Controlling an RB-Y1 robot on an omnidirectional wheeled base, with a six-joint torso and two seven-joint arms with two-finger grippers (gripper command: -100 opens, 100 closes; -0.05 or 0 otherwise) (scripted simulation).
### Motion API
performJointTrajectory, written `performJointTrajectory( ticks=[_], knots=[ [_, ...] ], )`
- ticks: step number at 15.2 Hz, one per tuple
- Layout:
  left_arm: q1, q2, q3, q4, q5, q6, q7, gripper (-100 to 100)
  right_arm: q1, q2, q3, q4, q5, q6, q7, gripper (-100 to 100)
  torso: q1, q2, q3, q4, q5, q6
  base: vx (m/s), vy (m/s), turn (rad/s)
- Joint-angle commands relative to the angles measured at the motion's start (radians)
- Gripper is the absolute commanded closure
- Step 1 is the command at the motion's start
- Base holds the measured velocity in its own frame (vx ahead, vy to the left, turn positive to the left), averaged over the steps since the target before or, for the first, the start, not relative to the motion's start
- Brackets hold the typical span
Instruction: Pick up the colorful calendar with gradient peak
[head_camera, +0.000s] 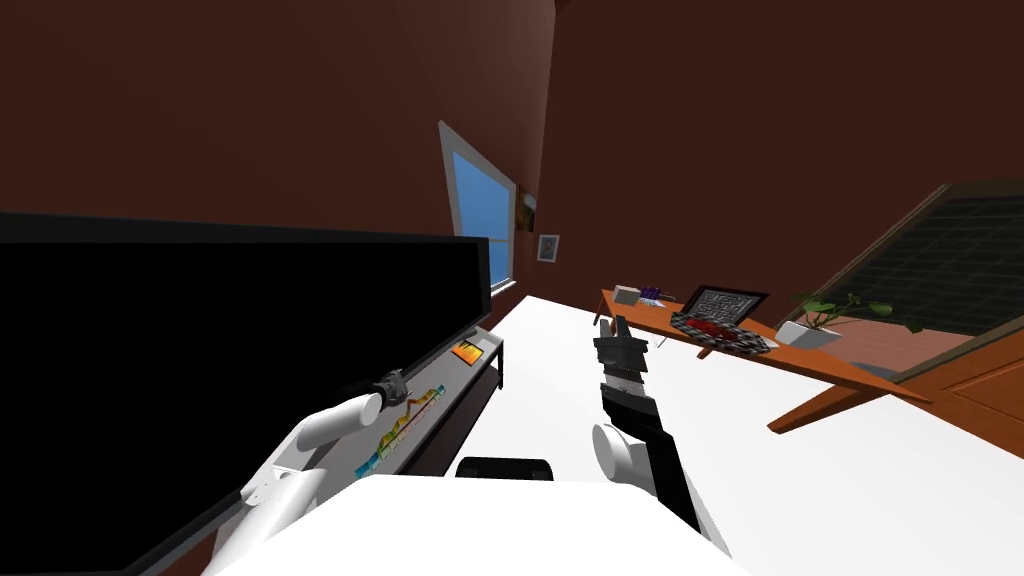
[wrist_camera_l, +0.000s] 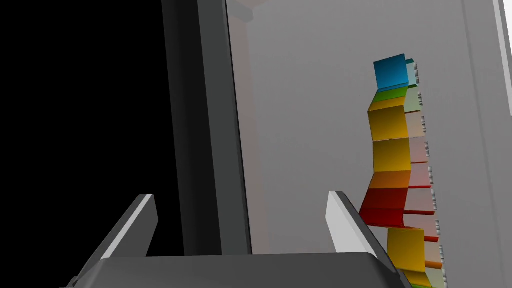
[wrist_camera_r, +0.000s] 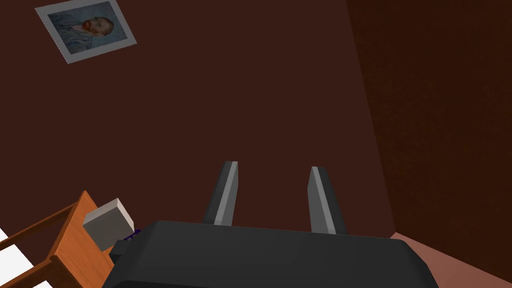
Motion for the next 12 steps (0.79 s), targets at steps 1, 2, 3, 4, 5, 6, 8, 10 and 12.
performJointTrajectory(
  ticks=[1, 2, 3, 4, 5, 6, 8, 10, 12],
  knots=[
    [-0.006, -0.003, 0.018, 0.029, 0.019, 0.05, 0.021, -100, 0.0, 0.0, 0.0, 0.0, 0.0, 0.0, 0.0, 0, 0.0, 0.0, 0.0, 0.0, 0.0, 0.0, 0.023, 0.003, -0.099],
    [-0.006, -0.003, 0.018, 0.029, 0.019, 0.065, 0.021, -100, 0.0, 0.0, 0.0, 0.0, 0.0, 0.0, 0.0, 0, 0.0, 0.0, 0.0, 0.0, 0.0, 0.0, 0.027, 0.005, -0.103],
    [-0.006, -0.003, 0.018, 0.029, 0.019, 0.065, 0.021, -100, 0.0, 0.0, 0.0, 0.0, 0.0, 0.0, 0.0, 0, 0.0, 0.0, 0.0, 0.0, 0.0, 0.0, 0.018, 0.006, -0.027],
    [-0.009, -0.003, 0.033, 0.055, 0.04, 0.1, 0.036, -100, 0.0, 0.0, 0.0, 0.0, 0.0, 0.0, 0.0, 0, 0.0, 0.0, 0.0, 0.0, 0.0, 0.0, 0.02, 0.007, -0.075],
    [-0.009, -0.003, 0.033, 0.055, 0.04, 0.112, 0.036, -100, 0.0, 0.0, 0.0, 0.0, 0.0, 0.0, 0.0, 0, 0.0, 0.0, 0.0, 0.0, 0.0, 0.0, 0.026, 0.013, -0.092],
    [-0.011, -0.004, 0.048, 0.079, 0.06, 0.141, 0.05, -100, 0.0, 0.0, 0.0, 0.0, 0.0, 0.0, 0.0, 0, 0.001, 0.0, -0.001, -0.001, 0.002, 0.0, 0.031, 0.018, -0.096],
    [-0.011, -0.004, 0.048, 0.079, 0.06, 0.157, 0.05, -100, 0.0, 0.0, 0.0, 0.0, 0.0, 0.0, 0.0, 0, 0.003, 0.0, -0.003, -0.005, 0.006, -0.001, 0.027, 0.017, -0.06],
    [-0.012, -0.006, 0.063, 0.103, 0.079, 0.198, 0.063, -100, 0.0, 0.0, 0.0, 0.0, 0.0, 0.0, 0.0, 0, 0.005, 0.0, -0.005, -0.009, 0.011, -0.002, 0.017, 0.011, -0.073],
    [-0.013, -0.008, 0.076, 0.125, 0.097, 0.23, 0.075, -100, 0.0, 0.0, 0.0, 0.0, 0.0, 0.0, 0.0, 0, 0.007, 0.0, -0.006, -0.013, 0.015, -0.005, 0.014, 0.01, -0.05]
  ],
)
